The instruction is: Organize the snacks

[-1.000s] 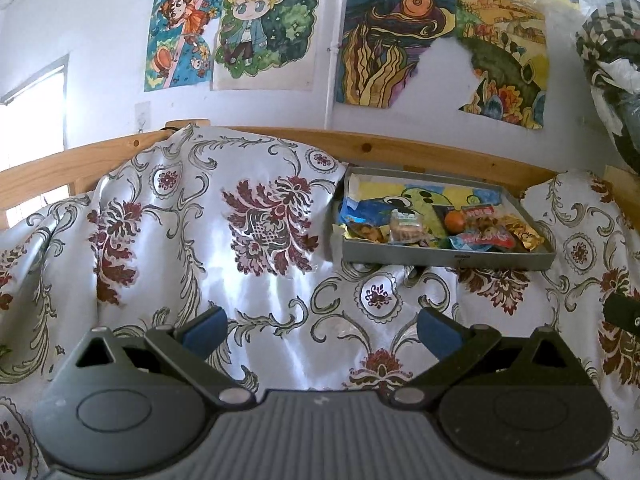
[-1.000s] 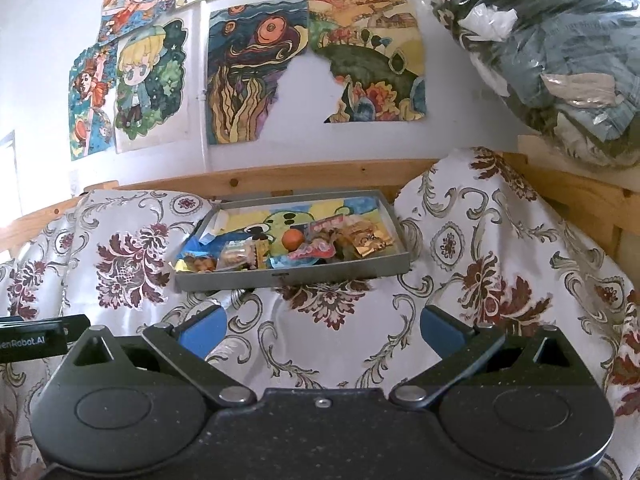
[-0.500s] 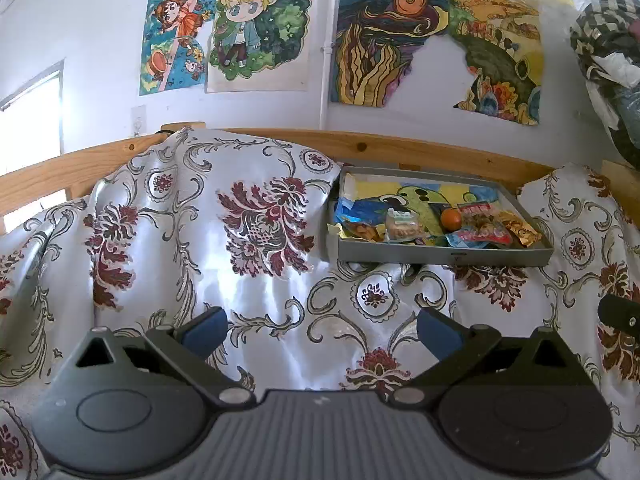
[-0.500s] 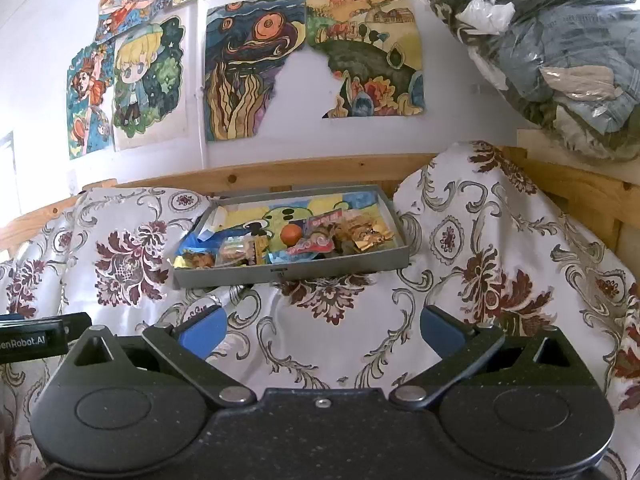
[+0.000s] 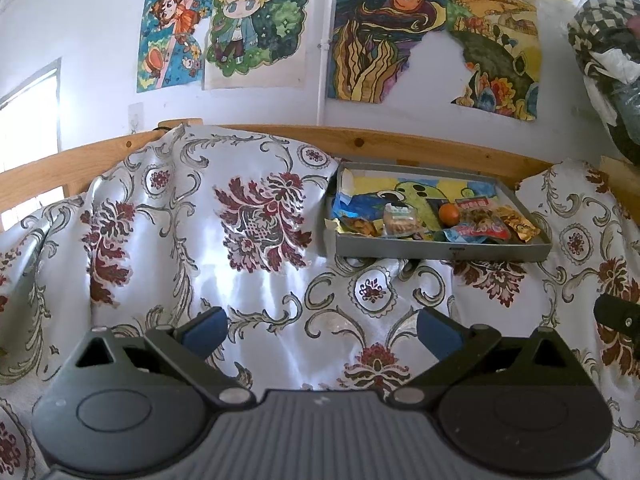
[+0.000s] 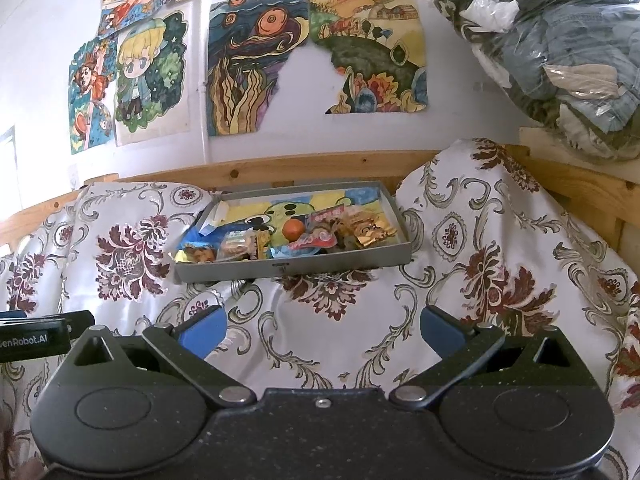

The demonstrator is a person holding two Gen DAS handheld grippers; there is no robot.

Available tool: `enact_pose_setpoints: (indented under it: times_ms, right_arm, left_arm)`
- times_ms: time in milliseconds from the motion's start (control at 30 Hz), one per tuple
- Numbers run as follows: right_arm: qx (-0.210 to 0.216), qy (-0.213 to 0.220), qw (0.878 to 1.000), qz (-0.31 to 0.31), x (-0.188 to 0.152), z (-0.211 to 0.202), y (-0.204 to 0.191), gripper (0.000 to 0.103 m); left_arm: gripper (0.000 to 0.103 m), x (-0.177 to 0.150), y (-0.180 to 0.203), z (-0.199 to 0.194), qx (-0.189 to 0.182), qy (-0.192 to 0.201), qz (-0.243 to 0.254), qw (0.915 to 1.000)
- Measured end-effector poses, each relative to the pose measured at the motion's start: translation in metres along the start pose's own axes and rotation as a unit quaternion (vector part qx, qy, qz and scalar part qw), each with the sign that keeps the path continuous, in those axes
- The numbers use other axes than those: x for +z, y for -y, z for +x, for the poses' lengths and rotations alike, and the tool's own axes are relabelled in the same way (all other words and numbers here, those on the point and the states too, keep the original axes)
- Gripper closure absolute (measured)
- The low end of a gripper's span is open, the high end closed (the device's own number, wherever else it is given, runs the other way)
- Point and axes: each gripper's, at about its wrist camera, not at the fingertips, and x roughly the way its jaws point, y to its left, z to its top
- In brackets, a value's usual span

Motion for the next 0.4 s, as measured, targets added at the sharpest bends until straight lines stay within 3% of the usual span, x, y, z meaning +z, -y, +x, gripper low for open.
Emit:
enact_pose_setpoints:
  times_ms: [400]
  right_arm:
    - [0.003,-0.009,1.0,-0.001,-0.0027,0.0029,0.0001,0.001]
  left_arm:
    - [0.0,-0.0018,-0.0029,0.0019,0.003,-0.008,-0.003,1.0]
